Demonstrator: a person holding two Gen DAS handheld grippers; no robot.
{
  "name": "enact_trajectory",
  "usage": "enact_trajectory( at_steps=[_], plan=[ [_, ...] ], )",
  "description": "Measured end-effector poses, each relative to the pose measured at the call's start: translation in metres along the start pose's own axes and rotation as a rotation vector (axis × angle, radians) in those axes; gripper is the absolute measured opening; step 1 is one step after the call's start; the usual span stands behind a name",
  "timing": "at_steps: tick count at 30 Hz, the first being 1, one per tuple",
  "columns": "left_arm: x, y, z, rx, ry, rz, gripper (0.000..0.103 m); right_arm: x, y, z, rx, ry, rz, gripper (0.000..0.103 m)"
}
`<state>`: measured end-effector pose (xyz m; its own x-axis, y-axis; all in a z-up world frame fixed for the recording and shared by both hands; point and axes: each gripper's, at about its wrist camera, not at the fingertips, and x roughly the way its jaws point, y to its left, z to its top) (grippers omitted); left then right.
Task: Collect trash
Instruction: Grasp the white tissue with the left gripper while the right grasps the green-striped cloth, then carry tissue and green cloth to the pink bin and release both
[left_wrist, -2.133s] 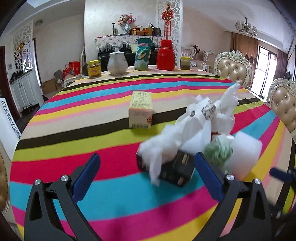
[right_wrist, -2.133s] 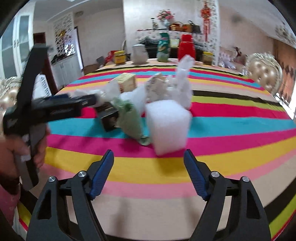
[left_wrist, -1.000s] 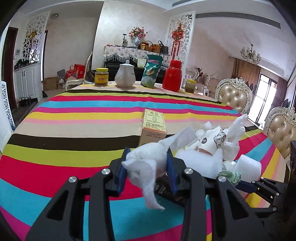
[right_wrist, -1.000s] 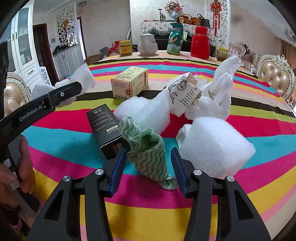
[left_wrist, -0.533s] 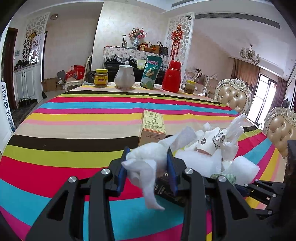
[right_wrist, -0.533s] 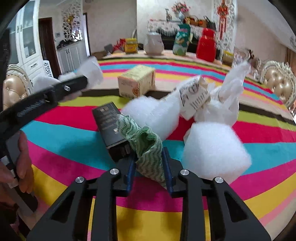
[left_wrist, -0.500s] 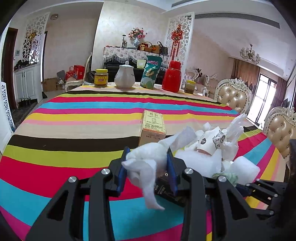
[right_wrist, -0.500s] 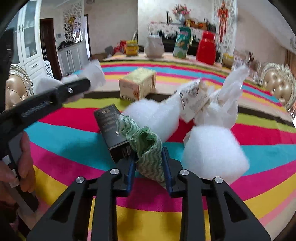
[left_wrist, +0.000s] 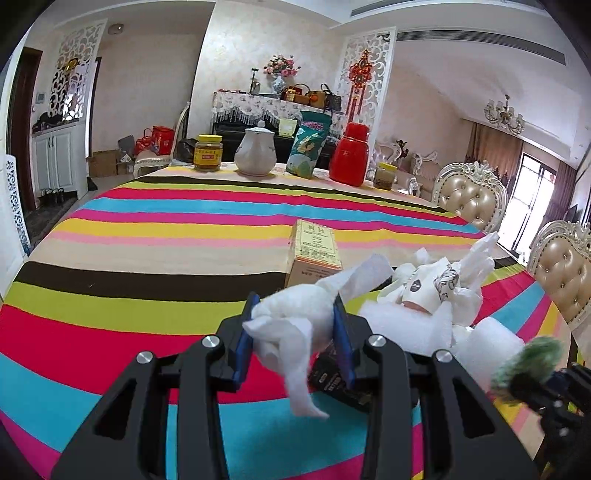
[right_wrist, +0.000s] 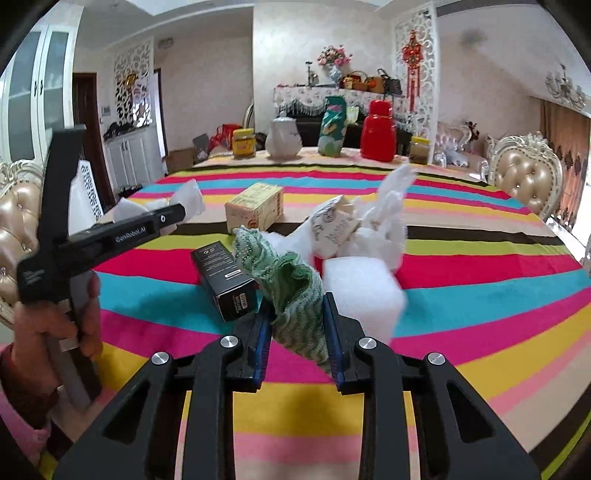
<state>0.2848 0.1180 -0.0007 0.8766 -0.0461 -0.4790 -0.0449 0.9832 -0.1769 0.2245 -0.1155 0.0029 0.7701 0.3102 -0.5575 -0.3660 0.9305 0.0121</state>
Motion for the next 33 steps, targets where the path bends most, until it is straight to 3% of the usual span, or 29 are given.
enact_trajectory(
  at_steps=[10,21,26,33],
  plan=[
    [-0.02,-0.028,-0.003,0.114,-0.079,-0.057,0.037,-0.043,-0.037,-0.018,0.091,-0.044,-0.047,0.027],
    [-0.057,-0.106,-0.022,0.27,-0.007,-0.191,0.037,-0.079,-0.089,-0.034,0.164,-0.074,-0.109,0.027],
    [-0.061,-0.137,-0.04,0.279,0.062,-0.261,0.038,-0.087,-0.106,-0.041,0.176,-0.077,-0.143,0.027],
    [-0.066,-0.179,-0.056,0.323,0.095,-0.33,0.039,-0.101,-0.134,-0.055,0.215,-0.077,-0.192,0.027]
  ],
)
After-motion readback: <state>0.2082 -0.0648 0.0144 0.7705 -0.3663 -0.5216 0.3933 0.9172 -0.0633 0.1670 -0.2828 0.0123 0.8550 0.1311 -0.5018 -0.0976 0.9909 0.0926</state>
